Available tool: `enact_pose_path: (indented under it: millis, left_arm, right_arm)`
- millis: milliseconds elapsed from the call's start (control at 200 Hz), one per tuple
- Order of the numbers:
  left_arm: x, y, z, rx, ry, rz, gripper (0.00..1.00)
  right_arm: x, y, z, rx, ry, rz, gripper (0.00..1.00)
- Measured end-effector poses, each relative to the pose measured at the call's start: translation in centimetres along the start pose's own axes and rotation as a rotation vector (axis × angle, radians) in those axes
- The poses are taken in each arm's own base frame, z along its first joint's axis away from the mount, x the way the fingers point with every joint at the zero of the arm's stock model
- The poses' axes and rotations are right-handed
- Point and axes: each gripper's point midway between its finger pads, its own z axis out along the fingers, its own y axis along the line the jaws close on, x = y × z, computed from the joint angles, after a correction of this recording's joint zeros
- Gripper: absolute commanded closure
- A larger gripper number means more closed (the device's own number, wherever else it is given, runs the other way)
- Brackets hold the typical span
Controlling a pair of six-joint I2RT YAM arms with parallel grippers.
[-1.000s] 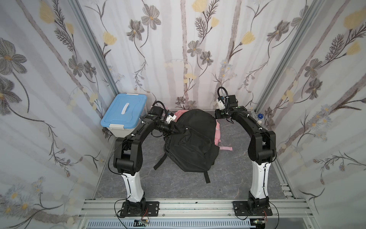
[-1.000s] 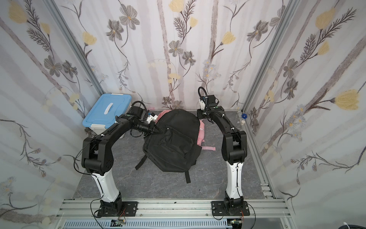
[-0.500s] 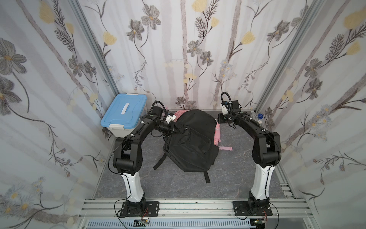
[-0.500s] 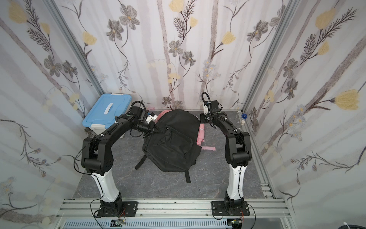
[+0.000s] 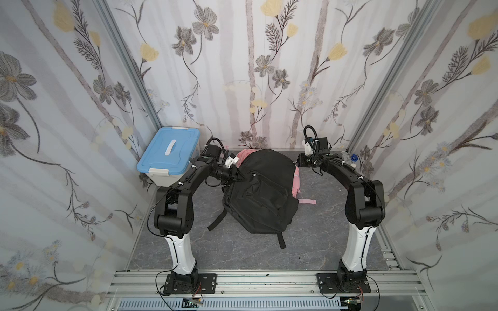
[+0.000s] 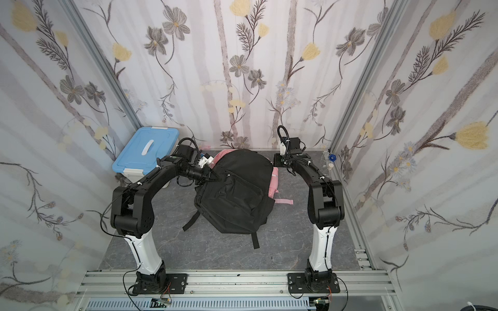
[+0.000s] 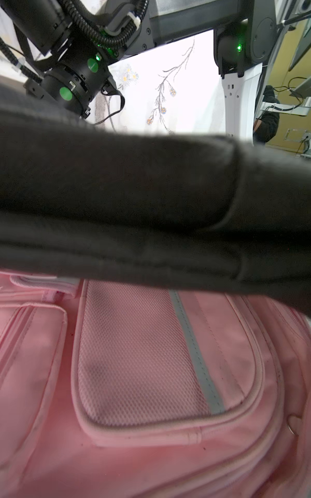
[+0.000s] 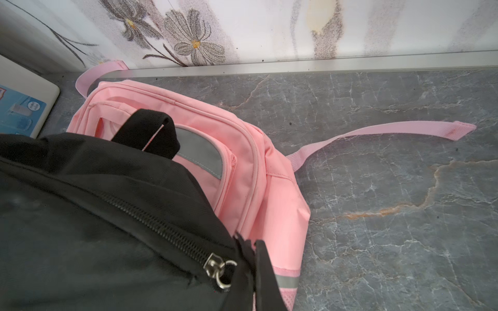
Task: Zip up the backpack
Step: Zip the zipper on the backpack.
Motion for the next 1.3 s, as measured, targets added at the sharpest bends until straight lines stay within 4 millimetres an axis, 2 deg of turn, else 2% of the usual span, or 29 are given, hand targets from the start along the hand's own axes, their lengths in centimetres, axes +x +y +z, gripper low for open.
enact_pose_path:
  millis: [100, 125, 195, 375, 465, 574, 709, 784, 924, 1009, 1124, 1199, 1299]
  left_arm:
    - [0.4, -1.1, -0.2, 0.003, -0.001, 0.043, 0.20]
    - [0.5, -1.4, -0.2, 0.003, 0.002, 0.053, 0.07]
    - [0.5, -1.7, -0.4, -0.021, 0.002, 0.078, 0.00]
    - [-1.6, -1.3, -1.2, -0.229, -0.036, 0.216, 0.00]
    - [-3.4, -1.1, -1.4, -0.343, -0.060, 0.309, 0.02]
    - [-5.5, 0.5, -1.9, -0.466, -0.096, 0.375, 0.03]
    - [-7.7, 1.4, -1.9, -0.534, -0.136, 0.470, 0.02]
    - [-10.3, 0.7, -1.7, -0.527, -0.174, 0.539, 0.01]
    - [-17.3, -1.6, -0.6, -0.445, -0.274, 0.679, 0.00]
    - [-19.2, -2.1, 0.0, -0.362, -0.305, 0.707, 0.01]
    - [-20.2, -1.2, 1.9, -0.262, -0.298, 0.704, 0.00]
    - [-19.5, 0.1, 3.7, -0.197, -0.255, 0.659, 0.01]
    - [-18.0, 0.6, 5.9, -0.111, -0.191, 0.609, 0.01]
  right_arm:
    - [-1.5, 0.8, 0.2, -0.026, -0.021, -0.002, 1.00]
    - [-1.9, 1.1, 0.2, -0.036, -0.025, -0.005, 1.00]
    - [-2.7, 1.9, 0.3, -0.057, -0.032, -0.014, 1.00]
    - [-2.4, 3.3, 0.7, -0.082, -0.012, -0.037, 1.00]
    - [-2.0, 3.8, 1.1, -0.094, 0.004, -0.049, 1.00]
    - [-1.5, 4.6, 1.6, -0.116, 0.029, -0.069, 1.00]
    - [-1.4, 7.2, 2.1, -0.180, 0.045, -0.112, 1.00]
    - [-1.3, 8.6, 1.9, -0.222, 0.053, -0.126, 1.00]
    - [-1.0, 9.4, 1.7, -0.264, 0.066, -0.132, 1.00]
    - [-0.8, 9.1, 1.8, -0.260, 0.076, -0.125, 1.00]
    - [-0.8, 8.9, 1.9, -0.259, 0.081, -0.120, 1.00]
    - [-0.9, 8.8, 1.9, -0.257, 0.087, -0.117, 1.00]
    - [-1.1, 8.8, 1.9, -0.254, 0.092, -0.114, 1.00]
